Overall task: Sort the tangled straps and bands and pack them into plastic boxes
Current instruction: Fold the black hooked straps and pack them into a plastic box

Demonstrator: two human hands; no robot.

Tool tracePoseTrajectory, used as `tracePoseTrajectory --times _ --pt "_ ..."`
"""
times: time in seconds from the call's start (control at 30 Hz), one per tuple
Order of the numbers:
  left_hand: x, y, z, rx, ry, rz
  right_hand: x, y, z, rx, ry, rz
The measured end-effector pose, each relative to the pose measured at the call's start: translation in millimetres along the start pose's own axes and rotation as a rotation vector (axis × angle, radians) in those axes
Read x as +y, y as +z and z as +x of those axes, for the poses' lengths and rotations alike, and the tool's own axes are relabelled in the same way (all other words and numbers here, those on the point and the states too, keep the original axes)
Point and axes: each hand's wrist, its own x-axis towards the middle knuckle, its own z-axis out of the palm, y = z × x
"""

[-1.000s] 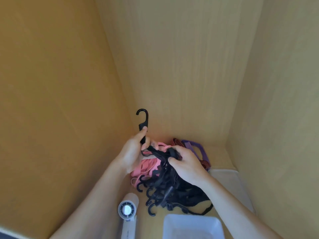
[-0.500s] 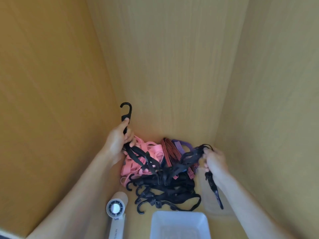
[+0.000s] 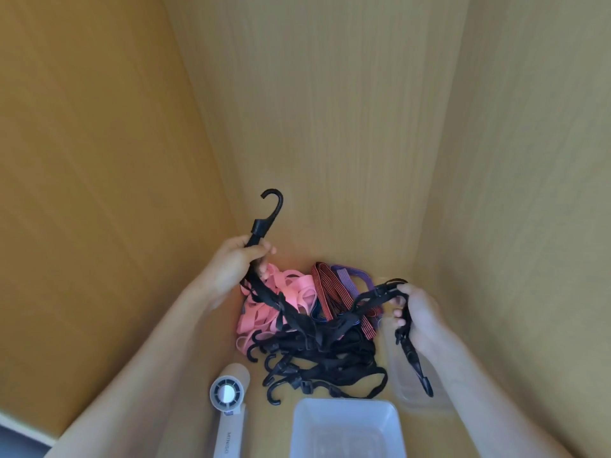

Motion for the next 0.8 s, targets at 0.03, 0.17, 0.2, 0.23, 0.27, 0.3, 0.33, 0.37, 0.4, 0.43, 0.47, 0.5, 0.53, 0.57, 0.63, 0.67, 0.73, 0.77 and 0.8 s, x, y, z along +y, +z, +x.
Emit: tracePoseTrajectory --times 0.03,0.17,0.2,0.23,0.27,0.3,0.33,0.37,0.4,0.43,0.47,0.5,0.53,0.57,0.63,0.67,0.73,0.77,0.8 --pt "0 -1 0 0.007 0.01 0.01 0 1 -1 -0.021 0.009 0.02" --pt "2 -2 -2 0.028 0.023 0.01 0 5 -5 -0.145 0.092 0.129" --pt "3 -1 -3 0.022 0.019 -0.005 0 7 -7 -0.191 0.118 0.158" --pt "4 0 -4 0.008 0.014 -0.017 0 9 -10 -0.238 0.141 0.191" --pt "5 2 -5 -0.011 0.011 -0.027 -2 12 -13 -0.288 0.161 0.228" --pt "6 5 -7 -0.03 0.012 -0.032 -3 15 -17 -0.332 0.178 0.268" --pt "7 9 -8 -0.049 0.019 -0.039 -5 20 -21 -0.364 0.196 0.314" --pt "7 14 -10 -0.068 0.031 -0.043 -8 24 -25 -0.38 0.217 0.365" --pt "7 19 -12 -0.087 0.044 -0.045 -12 29 -30 -0.388 0.242 0.422" --pt "7 25 -16 -0.111 0.063 -0.037 -16 34 -35 -0.395 0.271 0.486" --pt "7 32 -20 -0.143 0.085 -0.014 -20 39 -39 -0.404 0.302 0.555" --pt "5 39 -25 -0.181 0.104 0.026 -23 44 -43 -0.414 0.332 0.623" --pt "3 47 -30 -0.217 0.117 0.075 -26 47 -46 -0.419 0.355 0.685" --pt "0 54 -35 -0.246 0.125 0.117 -29 51 -48 -0.418 0.368 0.739" --pt "-5 69 -45 -0.265 0.163 0.146 -35 56 -51 -0.409 0.367 0.823" --pt "-7 76 -49 -0.258 0.196 0.133 -38 59 -53 -0.406 0.36 0.86" --pt "-11 90 -56 -0.222 0.245 0.113 -41 64 -54 -0.395 0.353 0.928" --pt "-13 96 -58 -0.195 0.267 0.14 -42 66 -55 -0.387 0.355 0.955" --pt "-16 101 -60 -0.166 0.298 0.185 -42 67 -55 -0.378 0.357 0.976"
